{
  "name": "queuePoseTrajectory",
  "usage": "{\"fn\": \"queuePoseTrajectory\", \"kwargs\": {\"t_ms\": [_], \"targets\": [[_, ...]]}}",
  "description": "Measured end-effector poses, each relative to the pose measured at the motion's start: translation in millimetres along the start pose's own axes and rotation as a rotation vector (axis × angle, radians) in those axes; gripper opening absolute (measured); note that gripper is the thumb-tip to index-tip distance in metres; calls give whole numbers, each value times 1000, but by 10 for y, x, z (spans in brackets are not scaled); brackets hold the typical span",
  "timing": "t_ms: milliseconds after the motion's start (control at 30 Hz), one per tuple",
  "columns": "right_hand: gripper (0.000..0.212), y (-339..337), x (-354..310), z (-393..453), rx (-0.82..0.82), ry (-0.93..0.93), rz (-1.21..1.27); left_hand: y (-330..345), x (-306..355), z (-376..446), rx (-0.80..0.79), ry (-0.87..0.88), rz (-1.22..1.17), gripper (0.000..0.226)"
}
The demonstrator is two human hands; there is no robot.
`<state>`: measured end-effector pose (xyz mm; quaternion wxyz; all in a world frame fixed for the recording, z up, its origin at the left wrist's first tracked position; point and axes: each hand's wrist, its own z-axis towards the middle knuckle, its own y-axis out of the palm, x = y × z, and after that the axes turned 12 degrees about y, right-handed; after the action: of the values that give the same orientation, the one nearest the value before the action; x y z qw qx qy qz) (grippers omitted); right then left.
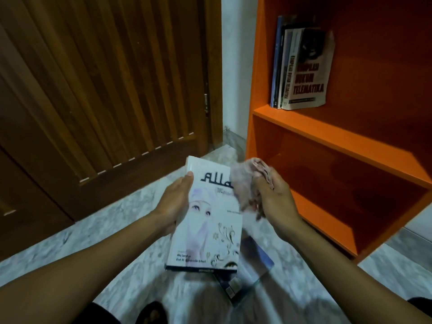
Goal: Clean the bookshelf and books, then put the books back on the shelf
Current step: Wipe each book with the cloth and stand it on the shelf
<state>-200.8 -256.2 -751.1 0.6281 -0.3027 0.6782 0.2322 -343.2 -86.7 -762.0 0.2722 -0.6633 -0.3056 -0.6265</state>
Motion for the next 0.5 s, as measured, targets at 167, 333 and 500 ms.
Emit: {"fn": "queuePoseTrajectory", "kwargs": {"t_ms": [167,333,500], "targets": [[35,236,228,98,15,-240,-351,358,-262,-119,-186,-61,40,71],[45,364,589,41,57,-298,-627,547,-167,-143,-184,-257,-236,47],[45,343,727,-99,-160,-412,-622,454,-134,59,-16,-309,-439,63]]}}
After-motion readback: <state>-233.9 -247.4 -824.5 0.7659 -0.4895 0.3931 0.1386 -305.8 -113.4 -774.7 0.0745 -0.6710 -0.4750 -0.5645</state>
